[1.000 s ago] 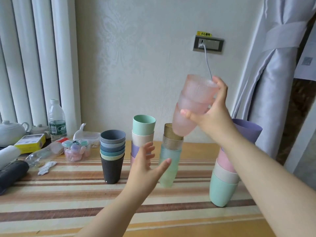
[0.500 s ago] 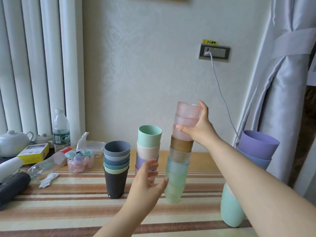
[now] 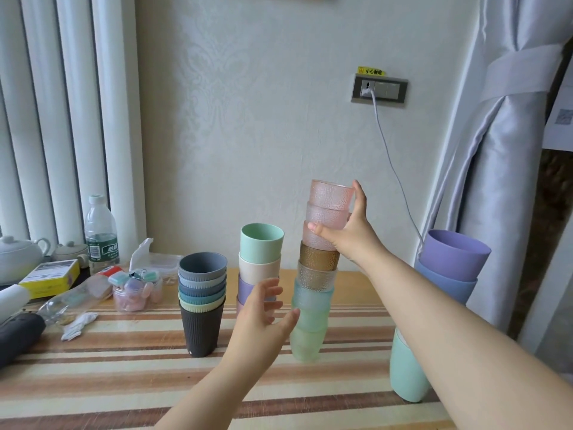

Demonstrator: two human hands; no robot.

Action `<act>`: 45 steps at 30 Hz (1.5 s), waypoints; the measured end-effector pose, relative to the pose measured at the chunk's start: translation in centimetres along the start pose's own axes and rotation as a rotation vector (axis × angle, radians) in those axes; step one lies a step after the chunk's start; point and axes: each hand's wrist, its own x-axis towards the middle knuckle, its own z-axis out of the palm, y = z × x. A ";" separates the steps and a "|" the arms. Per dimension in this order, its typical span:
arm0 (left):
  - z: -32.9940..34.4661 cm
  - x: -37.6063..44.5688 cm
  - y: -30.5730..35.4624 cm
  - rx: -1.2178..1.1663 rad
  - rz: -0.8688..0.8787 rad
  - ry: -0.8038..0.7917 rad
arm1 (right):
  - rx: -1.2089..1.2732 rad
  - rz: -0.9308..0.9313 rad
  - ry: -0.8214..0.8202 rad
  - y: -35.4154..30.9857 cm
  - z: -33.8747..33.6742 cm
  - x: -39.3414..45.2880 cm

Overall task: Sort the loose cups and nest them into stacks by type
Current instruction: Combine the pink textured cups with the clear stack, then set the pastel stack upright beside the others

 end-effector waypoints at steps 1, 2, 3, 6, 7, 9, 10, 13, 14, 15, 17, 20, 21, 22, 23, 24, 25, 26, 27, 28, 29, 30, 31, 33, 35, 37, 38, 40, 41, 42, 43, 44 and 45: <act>0.0 0.0 0.1 0.002 0.000 0.001 | -0.002 0.000 0.000 0.0 -0.1 0.0; -0.1 -0.1 0.2 0.002 0.000 0.001 | -0.007 -0.003 0.000 -0.1 -0.2 -0.1; -0.1 -0.2 0.3 -0.001 0.000 0.000 | -0.020 -0.013 0.006 -0.1 -0.4 -0.1; 0.1 -0.4 0.6 -0.009 0.004 -0.003 | -0.109 -0.088 0.062 -1.0 -1.4 -0.6; 0.1 -0.5 0.7 -0.009 0.003 -0.003 | -0.138 -0.131 0.087 -1.5 -2.0 -0.9; 0.4 -0.9 0.8 -0.014 0.003 -0.004 | -0.197 -0.250 0.158 -2.8 -3.6 -1.7; 0.5 -1.0 0.9 -0.017 0.004 -0.004 | -0.228 -0.322 0.201 -3.5 -4.6 -2.2; 1.4 -1.8 1.0 -0.024 0.014 -0.014 | -0.319 -0.495 0.354 -4.5 -8.4 -4.5; 1.7 -2.1 1.0 -0.025 0.015 -0.020 | -0.335 -0.521 0.414 -4.2 -9.8 -5.5; 2.1 -2.4 1.0 -0.029 0.012 -0.028 | -0.334 -0.528 0.477 -3.5 -11.2 -6.5; 2.9 -3.0 0.8 -0.028 0.003 -0.044 | -0.259 -0.496 0.565 -0.7 -13.5 -8.7; 4.2 -3.9 0.5 -0.011 0.000 -0.046 | -0.063 -0.205 0.460 5.2 -14.8 -12.2; 4.6 -4.3 0.4 -0.014 -0.007 -0.044 | -0.032 -0.063 0.356 7.3 -14.6 -13.2; 4.9 -4.7 0.2 -0.018 -0.017 -0.046 | -0.042 0.057 0.239 9.1 -14.2 -14.1; 5.2 -5.0 0.0 -0.021 -0.029 -0.050 | -0.079 0.153 0.140 10.6 -13.7 -14.7; 5.3 -5.4 -0.2 -0.021 -0.040 -0.058 | -0.095 0.218 0.066 12.2 -13.0 -15.1; 5.3 -5.8 -0.5 -0.016 -0.050 -0.064 | -0.078 0.262 0.026 13.5 -12.3 -15.1; 5.2 -6.2 -0.8 -0.007 -0.057 -0.065 | -0.030 0.285 0.009 14.6 -11.7 -15.0; 4.9 -6.5 -1.1 0.006 -0.063 -0.061 | 0.002 0.293 -0.003 15.5 -11.1 -14.7; 4.6 -6.8 -1.4 0.018 -0.069 -0.056 | 0.008 0.289 -0.008 16.2 -10.5 -14.3; 4.1 -7.0 -1.6 0.028 -0.074 -0.049 | -0.014 0.291 -0.002 16.7 -10.0 -14.0; 3.6 -7.2 -1.9 0.037 -0.075 -0.042 | -0.025 0.290 0.009 17.1 -9.5 -13.7; 3.1 -7.2 -2.1 0.045 -0.075 -0.034 | -0.037 0.289 0.030 17.3 -9.1 -13.4; 2.3 -7.1 -2.6 0.056 -0.081 -0.012 | -0.059 0.288 0.066 17.4 -8.6 -13.1; 1.8 -7.0 -2.9 0.056 -0.094 0.002 | -0.067 0.264 0.095 17.3 -8.2 -12.5; 1.4 -7.0 -3.1 0.060 -0.104 0.002 | -0.057 0.232 0.105 16.7 -7.7 -11.5; 1.3 -7.0 -3.2 0.062 -0.105 0.000 | -0.065 0.223 0.106 16.4 -7.2 -10.9; 0.9 -6.9 -3.5 0.061 -0.099 0.000 | -0.094 0.218 0.096 16.0 -6.2 -9.5; 0.6 -6.9 -3.6 0.062 -0.094 0.003 | -0.098 0.214 0.091 15.8 -5.5 -8.8; 0.3 -6.8 -3.8 0.063 -0.089 0.008 | -0.105 0.215 0.091 15.8 -4.9 -8.2; 0.0 -6.8 -3.9 0.061 -0.086 0.017 | -0.104 0.213 0.087 15.7 -4.3 -7.7; -0.3 -6.8 -4.1 0.059 -0.084 0.026 | -0.107 0.212 0.083 15.7 -3.6 -7.2; -0.6 -6.8 -4.3 0.059 -0.083 0.031 | -0.113 0.209 0.075 15.7 -3.0 -6.8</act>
